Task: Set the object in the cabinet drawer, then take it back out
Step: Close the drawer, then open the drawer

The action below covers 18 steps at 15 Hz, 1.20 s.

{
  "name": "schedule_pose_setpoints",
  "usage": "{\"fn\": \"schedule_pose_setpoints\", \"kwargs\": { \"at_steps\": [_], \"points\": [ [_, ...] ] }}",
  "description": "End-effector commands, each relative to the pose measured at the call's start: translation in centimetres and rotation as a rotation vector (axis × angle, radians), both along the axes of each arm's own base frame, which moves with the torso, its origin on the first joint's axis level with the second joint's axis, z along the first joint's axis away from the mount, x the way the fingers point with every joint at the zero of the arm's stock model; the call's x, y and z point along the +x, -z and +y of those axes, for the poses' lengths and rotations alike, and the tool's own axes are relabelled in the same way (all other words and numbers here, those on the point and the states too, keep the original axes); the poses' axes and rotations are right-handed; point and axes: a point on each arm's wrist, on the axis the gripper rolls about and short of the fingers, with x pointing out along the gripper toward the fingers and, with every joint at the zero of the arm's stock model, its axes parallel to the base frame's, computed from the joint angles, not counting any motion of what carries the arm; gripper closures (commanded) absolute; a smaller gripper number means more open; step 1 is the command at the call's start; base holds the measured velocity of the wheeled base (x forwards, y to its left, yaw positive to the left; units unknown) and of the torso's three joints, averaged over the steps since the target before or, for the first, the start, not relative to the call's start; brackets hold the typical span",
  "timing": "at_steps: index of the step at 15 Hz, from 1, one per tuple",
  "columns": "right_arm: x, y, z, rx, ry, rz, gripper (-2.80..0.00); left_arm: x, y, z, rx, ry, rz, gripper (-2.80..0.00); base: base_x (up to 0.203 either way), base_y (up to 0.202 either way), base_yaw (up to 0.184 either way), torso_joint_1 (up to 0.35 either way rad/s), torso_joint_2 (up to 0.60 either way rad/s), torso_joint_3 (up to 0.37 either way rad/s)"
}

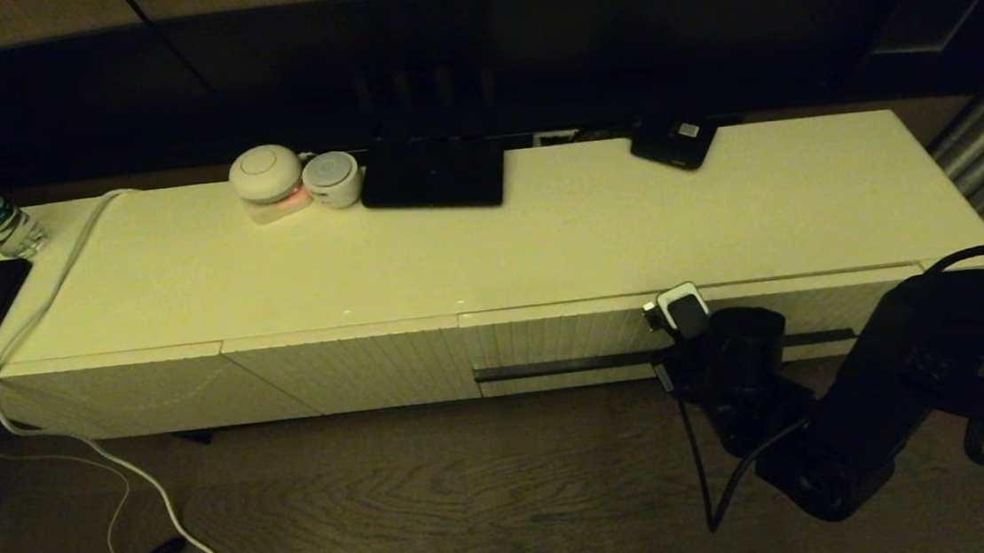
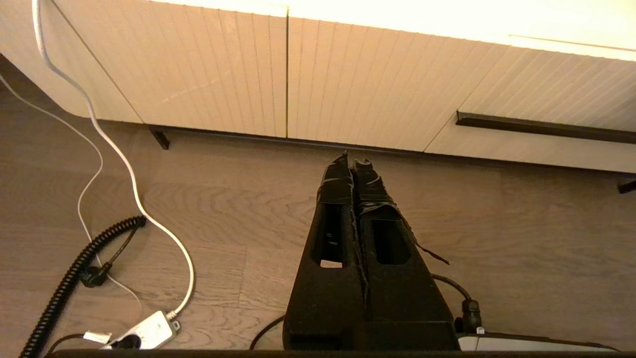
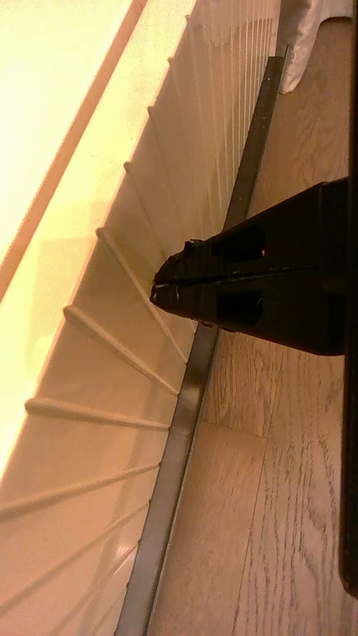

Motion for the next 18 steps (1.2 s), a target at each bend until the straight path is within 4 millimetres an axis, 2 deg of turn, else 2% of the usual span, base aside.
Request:
{"fn": "schedule_pose_setpoints", "kwargs": {
  "at_steps": [1, 4, 8, 10, 12, 15, 18],
  "points": [
    [-1.0, -1.9, -0.3, 0.01, 0.003, -0.03, 0.0, 0.0, 0.0, 0.0, -0.001, 0.0, -0.002, 0.0, 0.0, 0.0, 0.0, 0.0, 0.0, 0.0],
    [-4.2, -5.2, -0.9, 0.005, -0.024, -0.029, 0.0, 0.0, 0.0, 0.0, -0.001, 0.0, -0.003, 0.0, 0.0, 0.0, 0.0, 0.0, 0.0, 0.0],
    [-11.3, -9.1, -1.9, -0.078, -0.121, 0.064, 0.0, 0.0, 0.0, 0.0, -0.001, 0.0, -0.003, 0.0, 0.0, 0.0, 0.0, 0.0, 0.0, 0.0],
    [-15.1, -10.5, -2.9, -0.17, -0.195, 0.144, 0.0, 0.0, 0.0, 0.0, -0.001, 0.0, -0.001, 0.0, 0.0, 0.0, 0.0, 0.0, 0.0, 0.0],
    [-18.2, -10.6, -4.0, -0.385, -0.286, 0.241, 0.0, 0.0, 0.0, 0.0, -0.001, 0.0, -0.003, 0.0, 0.0, 0.0, 0.0, 0.0, 0.0, 0.0],
    [-19.2, -8.4, -4.3, -0.705, -0.465, 0.345, 0.0, 0.0, 0.0, 0.0, -0.001, 0.0, -0.003, 0.0, 0.0, 0.0, 0.0, 0.0, 0.0, 0.0],
    [-18.1, -6.7, -3.9, -0.79, -0.592, 0.437, 0.0, 0.0, 0.0, 0.0, -0.001, 0.0, -0.002, 0.0, 0.0, 0.0, 0.0, 0.0, 0.0, 0.0]
  ]
}}
